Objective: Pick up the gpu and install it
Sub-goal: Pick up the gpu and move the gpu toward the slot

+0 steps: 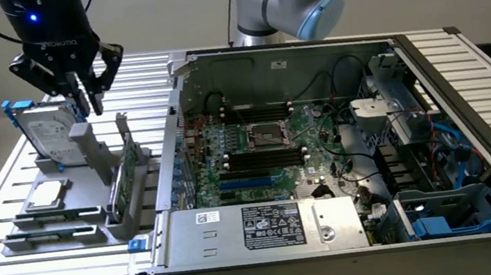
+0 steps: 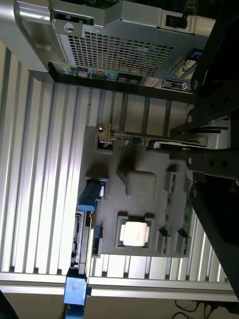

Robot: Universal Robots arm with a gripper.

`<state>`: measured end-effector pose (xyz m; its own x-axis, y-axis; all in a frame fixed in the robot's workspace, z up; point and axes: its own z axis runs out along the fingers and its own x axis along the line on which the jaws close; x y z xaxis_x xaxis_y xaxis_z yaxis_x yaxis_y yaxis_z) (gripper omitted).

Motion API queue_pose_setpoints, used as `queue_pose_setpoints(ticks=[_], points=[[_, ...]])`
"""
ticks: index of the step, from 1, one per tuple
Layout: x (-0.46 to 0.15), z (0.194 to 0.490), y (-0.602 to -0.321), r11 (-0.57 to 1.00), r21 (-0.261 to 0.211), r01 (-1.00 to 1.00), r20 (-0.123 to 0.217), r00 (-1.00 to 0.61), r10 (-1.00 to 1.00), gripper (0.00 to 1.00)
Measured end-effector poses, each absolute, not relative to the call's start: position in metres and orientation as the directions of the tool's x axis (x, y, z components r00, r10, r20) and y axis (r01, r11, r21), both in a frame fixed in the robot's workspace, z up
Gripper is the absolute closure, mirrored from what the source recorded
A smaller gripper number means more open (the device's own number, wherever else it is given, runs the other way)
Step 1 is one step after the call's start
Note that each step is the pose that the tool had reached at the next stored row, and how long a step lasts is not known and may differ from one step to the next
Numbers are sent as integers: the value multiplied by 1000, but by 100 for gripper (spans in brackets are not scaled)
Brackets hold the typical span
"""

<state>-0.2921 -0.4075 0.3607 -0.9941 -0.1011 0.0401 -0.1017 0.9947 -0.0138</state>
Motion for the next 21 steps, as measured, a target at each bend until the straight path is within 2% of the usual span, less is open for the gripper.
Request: queue_pose_setpoints(ticks=[1, 3, 4, 21], points=[[-292, 361, -408, 995, -14, -102, 40, -994, -101, 70], [-292, 359, -409, 995, -14, -101, 40, -994, -101, 70], [-293, 357, -409, 995, -14, -99, 40, -994, -99, 64], [-293, 326, -421, 1000, -15, 14, 19, -1000, 14, 64]])
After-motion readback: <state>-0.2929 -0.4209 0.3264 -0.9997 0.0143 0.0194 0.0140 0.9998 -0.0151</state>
